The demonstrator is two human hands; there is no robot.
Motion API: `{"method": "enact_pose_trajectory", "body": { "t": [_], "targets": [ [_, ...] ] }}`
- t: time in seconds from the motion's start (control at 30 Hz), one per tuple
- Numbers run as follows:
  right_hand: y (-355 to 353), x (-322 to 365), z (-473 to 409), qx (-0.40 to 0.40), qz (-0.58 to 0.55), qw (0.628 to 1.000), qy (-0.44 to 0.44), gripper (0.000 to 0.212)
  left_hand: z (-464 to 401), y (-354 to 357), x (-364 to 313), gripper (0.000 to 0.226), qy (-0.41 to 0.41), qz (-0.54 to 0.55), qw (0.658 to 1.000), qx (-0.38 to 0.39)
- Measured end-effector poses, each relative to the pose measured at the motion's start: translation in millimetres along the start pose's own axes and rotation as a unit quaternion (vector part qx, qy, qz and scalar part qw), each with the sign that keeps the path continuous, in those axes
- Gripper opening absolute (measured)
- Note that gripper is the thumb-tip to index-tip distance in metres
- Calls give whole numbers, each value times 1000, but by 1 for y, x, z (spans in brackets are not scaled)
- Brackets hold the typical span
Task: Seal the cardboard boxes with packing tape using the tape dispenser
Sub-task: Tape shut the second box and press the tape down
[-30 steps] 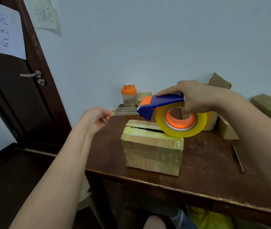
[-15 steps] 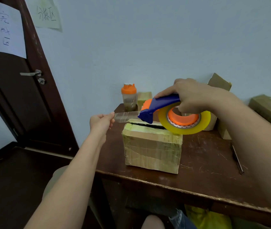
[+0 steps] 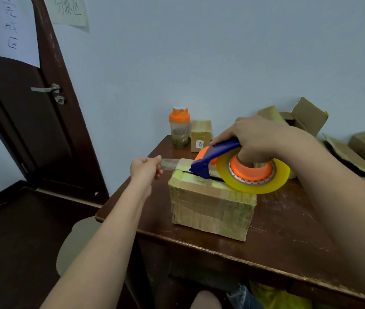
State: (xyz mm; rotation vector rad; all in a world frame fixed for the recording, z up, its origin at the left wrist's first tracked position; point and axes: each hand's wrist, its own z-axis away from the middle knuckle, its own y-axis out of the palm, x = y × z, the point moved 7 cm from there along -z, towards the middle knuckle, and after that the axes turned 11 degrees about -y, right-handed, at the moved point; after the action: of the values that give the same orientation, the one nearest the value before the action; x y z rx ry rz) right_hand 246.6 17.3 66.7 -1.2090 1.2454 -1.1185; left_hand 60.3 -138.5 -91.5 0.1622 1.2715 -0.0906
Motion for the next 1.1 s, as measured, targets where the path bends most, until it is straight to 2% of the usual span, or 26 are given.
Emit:
{"method": "enact_pose_trajectory", "body": {
  "t": [0.2,0.53,0.77,0.93,1.0,1.07,1.1],
  "targets": [
    [-1,9,-1,7,21,1000,-6,70,-4,-3,9,23,-21,15,1000,2],
    [3,3,-4,26,12,1000,-1,71,-1,3,20,18,-51,8,998,26],
    [0,13,-5,16,18,1000,-8,67,8,19,49,23,-43,-164,984,56],
    [1,21,-8,26,31,999,-9,65,7,23,52,20,25,-223,973,42],
    [3,20,-10,35,34,999,-5,66,5,19,53,11,46,-303,951,39],
    [4,18,-10,43,38,998,-2,66,5,11,50,21,80,-386,919,14],
    [5,17,-9,46,40,998,-2,66,7,7,43,22,116,-375,919,-15]
  ]
}}
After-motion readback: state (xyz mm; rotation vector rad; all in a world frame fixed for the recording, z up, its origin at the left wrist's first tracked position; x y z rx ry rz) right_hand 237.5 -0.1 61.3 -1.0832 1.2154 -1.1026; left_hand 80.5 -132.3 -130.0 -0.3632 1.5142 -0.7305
